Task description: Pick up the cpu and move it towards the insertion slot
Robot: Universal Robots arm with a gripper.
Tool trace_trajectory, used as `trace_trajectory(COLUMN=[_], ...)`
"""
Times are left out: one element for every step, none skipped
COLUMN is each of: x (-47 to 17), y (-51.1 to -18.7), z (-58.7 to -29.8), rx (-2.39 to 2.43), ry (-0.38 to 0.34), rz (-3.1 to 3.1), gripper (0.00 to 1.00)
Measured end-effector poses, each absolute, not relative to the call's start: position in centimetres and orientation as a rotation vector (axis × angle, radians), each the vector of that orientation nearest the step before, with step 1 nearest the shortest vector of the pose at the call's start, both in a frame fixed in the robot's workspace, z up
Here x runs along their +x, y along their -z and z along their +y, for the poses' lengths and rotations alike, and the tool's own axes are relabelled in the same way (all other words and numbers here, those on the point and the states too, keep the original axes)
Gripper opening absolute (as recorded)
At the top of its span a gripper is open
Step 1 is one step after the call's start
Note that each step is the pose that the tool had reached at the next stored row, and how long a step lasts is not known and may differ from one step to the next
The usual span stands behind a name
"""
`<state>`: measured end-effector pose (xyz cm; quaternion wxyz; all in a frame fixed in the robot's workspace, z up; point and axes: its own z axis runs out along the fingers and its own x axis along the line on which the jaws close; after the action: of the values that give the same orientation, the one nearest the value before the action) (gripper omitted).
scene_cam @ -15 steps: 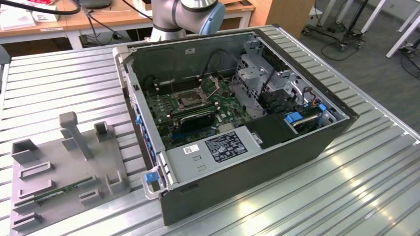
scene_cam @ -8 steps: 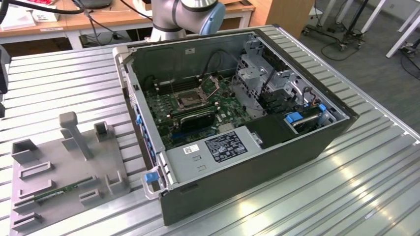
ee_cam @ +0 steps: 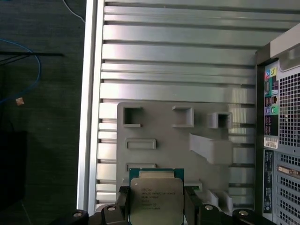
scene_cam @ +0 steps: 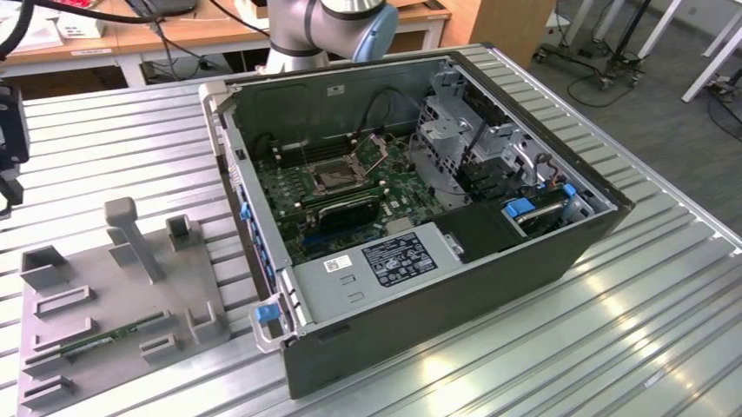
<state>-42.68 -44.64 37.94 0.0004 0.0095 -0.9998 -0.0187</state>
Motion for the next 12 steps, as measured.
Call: trace_trajectory(x=[-42.5,-42.4,-42.3,-42.1,-41.9,-41.8,-41.6,-41.4,-41.3,-41.1,-40.9,-40.8], y=[-37.9,-37.9,-37.9,-37.9,-37.9,-37.9,-37.9,-37.9,-37.9,-37.9,-37.9,-37.9], z=[-44.6,-44.6,-44.6,-44.6,-44.6,-44.6,-44.6,-44.6,-44.6,-44.6,-44.6,-44.6], rx=[0.030,0.030,0.030,0.030,0.030,0.030,0.030,0.030,0.030,0.030,0.030,0.030], ry=[0.059,0.059,0.059,0.059,0.059,0.059,0.059,0.059,0.059,0.059,0.059,0.059], rz=[-3.140,-3.140,-3.140,-3.140,-3.140,-3.140,-3.140,-3.140,-3.140,-3.140,-3.140,-3.140], gripper=[0.55,0.55,0.55,0.55,0.55,0.55,0.55,0.55,0.55,0.55,0.55,0.55])
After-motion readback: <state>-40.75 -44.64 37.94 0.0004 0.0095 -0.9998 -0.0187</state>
